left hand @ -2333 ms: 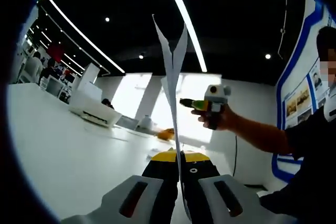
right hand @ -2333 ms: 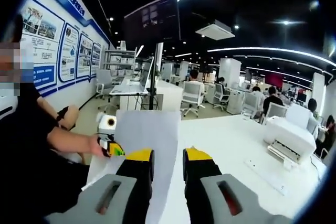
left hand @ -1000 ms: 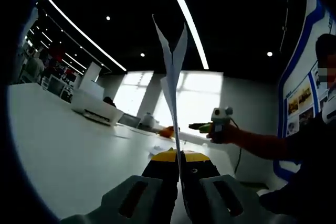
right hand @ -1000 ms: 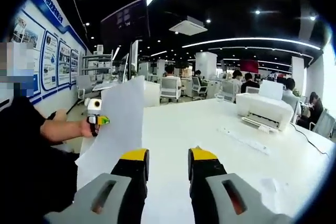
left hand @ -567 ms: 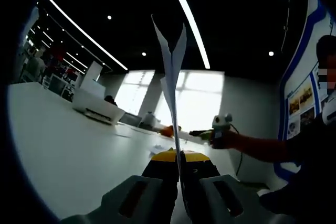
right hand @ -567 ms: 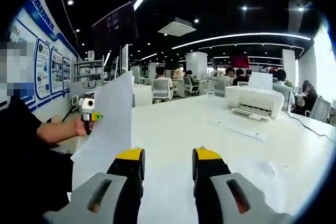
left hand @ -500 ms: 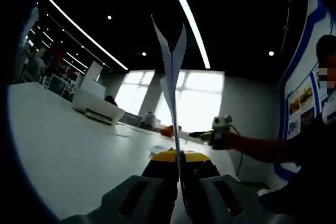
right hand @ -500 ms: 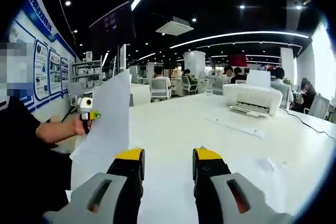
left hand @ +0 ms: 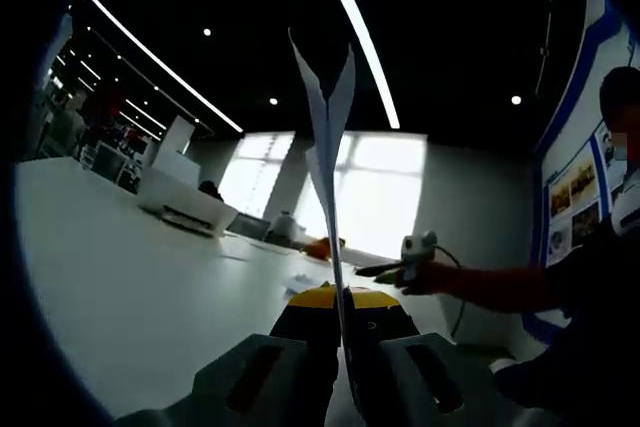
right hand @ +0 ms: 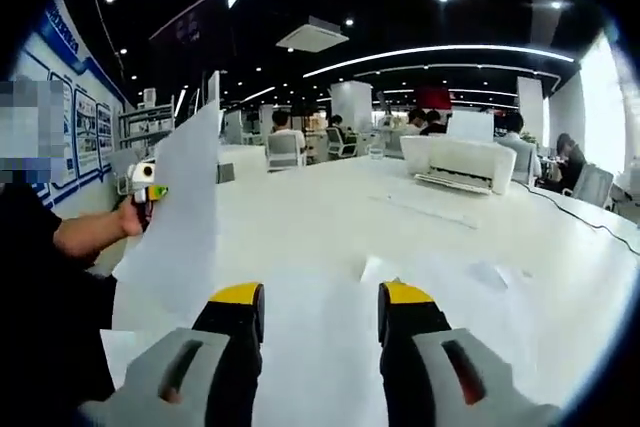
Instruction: Organize the stack of printing papers by aligning and flattening the scattered papers on the table
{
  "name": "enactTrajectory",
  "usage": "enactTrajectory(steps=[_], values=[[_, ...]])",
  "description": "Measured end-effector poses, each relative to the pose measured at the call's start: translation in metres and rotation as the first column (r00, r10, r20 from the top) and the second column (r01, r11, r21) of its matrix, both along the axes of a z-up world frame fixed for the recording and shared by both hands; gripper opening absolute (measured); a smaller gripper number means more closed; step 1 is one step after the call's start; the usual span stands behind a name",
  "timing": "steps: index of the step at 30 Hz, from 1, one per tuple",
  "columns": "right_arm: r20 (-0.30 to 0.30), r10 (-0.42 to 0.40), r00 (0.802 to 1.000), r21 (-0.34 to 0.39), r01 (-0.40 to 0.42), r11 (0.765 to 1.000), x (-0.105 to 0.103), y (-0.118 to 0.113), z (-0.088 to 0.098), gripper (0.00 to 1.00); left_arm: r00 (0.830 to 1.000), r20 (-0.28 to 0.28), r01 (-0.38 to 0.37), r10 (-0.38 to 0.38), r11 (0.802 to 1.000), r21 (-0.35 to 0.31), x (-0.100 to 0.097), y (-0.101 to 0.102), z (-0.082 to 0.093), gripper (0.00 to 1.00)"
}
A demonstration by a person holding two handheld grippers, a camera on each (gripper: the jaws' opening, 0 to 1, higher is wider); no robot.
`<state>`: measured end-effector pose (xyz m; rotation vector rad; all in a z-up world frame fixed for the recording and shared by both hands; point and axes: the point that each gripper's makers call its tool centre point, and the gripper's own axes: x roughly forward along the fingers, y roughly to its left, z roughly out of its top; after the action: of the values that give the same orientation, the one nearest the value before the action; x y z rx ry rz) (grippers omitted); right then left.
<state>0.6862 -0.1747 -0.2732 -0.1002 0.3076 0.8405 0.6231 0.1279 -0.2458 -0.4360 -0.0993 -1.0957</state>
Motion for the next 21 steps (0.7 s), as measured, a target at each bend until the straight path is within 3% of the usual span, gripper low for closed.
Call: enactTrajectory(steps=[5,9,16,21], values=[[0.025,-0.024,0.999,-0.106,0.026,0.994,0.004,-0.004,-0.017,0.44,1.0,0.0,-0.001,0.001,1.0,0.009,0.001,-0.001,-0.001,0.06],[0.037,-0.053,0.998,-0.154,0.058,0.986,0.01,-0.007,-0.029,0.52,1.0,-0.001,-0.001,0.002,1.0,0.015,0.001,-0.001,-0.002,0.06],[0.007,-0.093,0.996,-0.194,0.093,0.977,0.018,-0.015,-0.047,0.55,1.0,-0.003,-0.004,0.004,1.0,0.017,0.002,-0.001,-0.002,0.06],[-0.016,-0.133,0.991,-0.152,0.129,0.98,0.027,-0.018,-0.054,0.61,1.0,-0.001,-0.001,0.001,1.0,0.021,0.001,-0.002,-0.002,0.06]])
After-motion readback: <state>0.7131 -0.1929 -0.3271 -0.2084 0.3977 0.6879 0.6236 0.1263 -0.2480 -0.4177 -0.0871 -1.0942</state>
